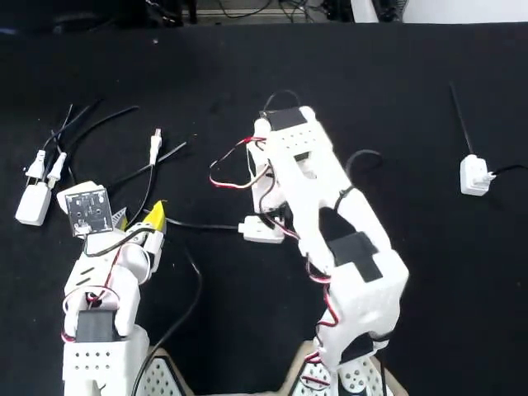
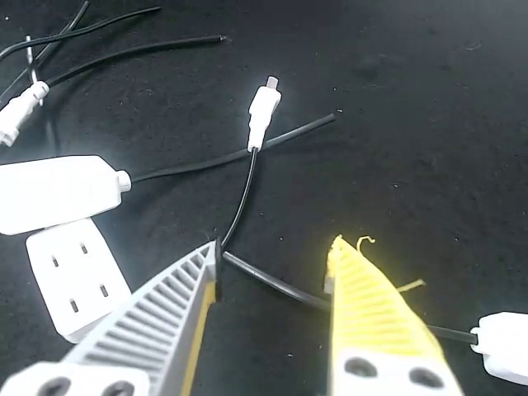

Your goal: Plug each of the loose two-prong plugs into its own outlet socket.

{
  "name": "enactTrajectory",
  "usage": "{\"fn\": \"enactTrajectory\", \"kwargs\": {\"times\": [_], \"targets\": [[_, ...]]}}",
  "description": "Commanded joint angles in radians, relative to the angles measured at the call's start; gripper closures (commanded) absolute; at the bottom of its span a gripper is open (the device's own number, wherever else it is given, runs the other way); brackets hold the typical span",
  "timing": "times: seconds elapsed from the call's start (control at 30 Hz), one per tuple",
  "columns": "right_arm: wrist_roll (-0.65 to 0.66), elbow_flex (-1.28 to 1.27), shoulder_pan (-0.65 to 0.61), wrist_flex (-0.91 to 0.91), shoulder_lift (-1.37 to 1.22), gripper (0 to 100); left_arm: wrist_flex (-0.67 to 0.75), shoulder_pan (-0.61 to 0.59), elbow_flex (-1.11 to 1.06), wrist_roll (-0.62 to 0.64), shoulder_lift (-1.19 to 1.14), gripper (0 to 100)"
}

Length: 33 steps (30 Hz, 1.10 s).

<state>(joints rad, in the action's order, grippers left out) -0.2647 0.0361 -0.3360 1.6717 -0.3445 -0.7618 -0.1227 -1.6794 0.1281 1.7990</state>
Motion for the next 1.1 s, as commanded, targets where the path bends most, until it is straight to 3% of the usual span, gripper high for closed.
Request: {"fn": "enactTrajectory", "kwargs": {"times": [0.0,0.87,1.07], "targets": [[-0.011,0.085,-0.011,-0.011,-0.038,98.7,0.005,0.004,-0.007,0.000,0.006,78],[-0.037,0.119,-0.009,0.037,-0.056,98.7,0.005,0.004,-0.007,0.000,0.006,78],[-0.098,0.116,0.054,0.031,-0.056,98.8,0.005,0.004,-0.005,0.000,0.006,78]]}}
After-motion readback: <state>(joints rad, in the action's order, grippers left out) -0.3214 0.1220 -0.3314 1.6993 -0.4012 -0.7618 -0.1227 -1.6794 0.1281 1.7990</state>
